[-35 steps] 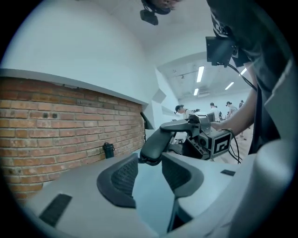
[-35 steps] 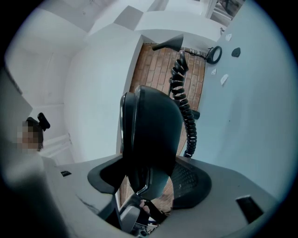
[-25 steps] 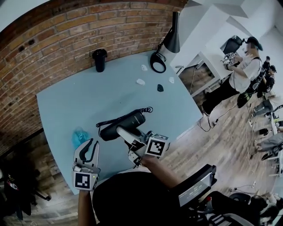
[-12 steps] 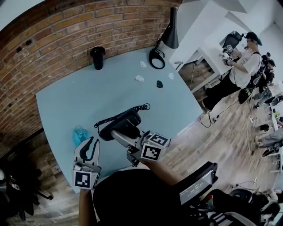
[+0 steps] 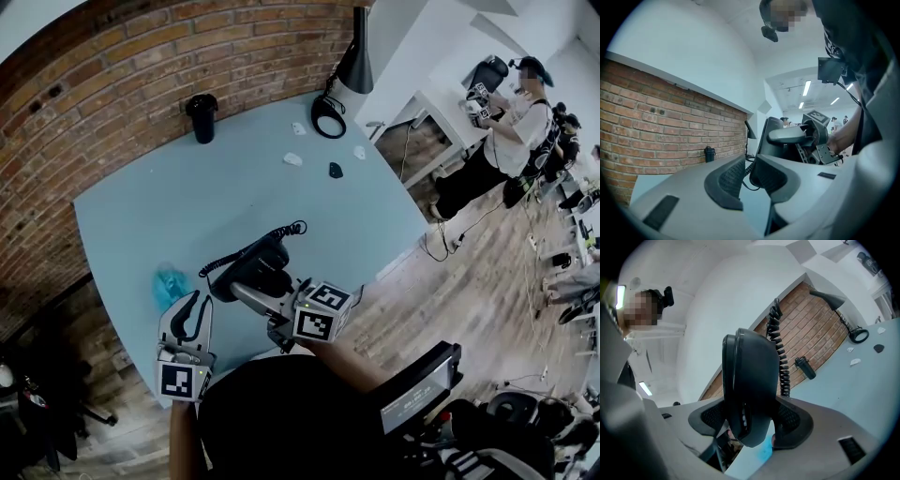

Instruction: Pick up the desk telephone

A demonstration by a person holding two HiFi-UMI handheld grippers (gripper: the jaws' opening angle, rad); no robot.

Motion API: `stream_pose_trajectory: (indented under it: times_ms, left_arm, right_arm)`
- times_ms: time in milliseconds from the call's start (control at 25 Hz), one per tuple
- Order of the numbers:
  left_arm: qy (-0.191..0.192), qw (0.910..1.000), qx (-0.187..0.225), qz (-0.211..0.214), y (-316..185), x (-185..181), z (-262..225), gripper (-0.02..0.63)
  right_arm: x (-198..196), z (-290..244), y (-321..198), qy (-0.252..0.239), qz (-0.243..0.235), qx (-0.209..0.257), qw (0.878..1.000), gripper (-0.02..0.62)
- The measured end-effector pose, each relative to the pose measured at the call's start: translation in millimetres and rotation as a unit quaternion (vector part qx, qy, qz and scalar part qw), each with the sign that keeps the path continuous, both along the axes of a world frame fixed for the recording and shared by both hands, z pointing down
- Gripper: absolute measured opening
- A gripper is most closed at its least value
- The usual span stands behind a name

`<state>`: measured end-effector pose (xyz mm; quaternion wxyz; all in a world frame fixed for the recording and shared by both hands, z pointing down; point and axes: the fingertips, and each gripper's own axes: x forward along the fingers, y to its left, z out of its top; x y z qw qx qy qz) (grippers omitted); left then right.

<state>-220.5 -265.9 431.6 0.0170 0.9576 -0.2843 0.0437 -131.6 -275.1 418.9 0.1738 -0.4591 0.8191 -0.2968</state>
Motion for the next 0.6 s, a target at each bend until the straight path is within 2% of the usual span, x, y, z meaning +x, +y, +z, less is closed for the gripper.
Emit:
stream_pose_trajectory:
  times_ms: [480, 600]
  left_arm:
    - [-0.010, 0.9997, -0.020, 0.007, 13, 0, 17, 0.101]
    - [-0.027, 0.9992, -0.026, 0.012, 16, -2, 25, 0.101]
  right_arm:
    - [-7, 18, 8, -0.003, -0.002, -0.026, 1.000, 0.282]
    - [-12, 21, 9, -0.001, -0.004, -0.030, 1.000, 0.282]
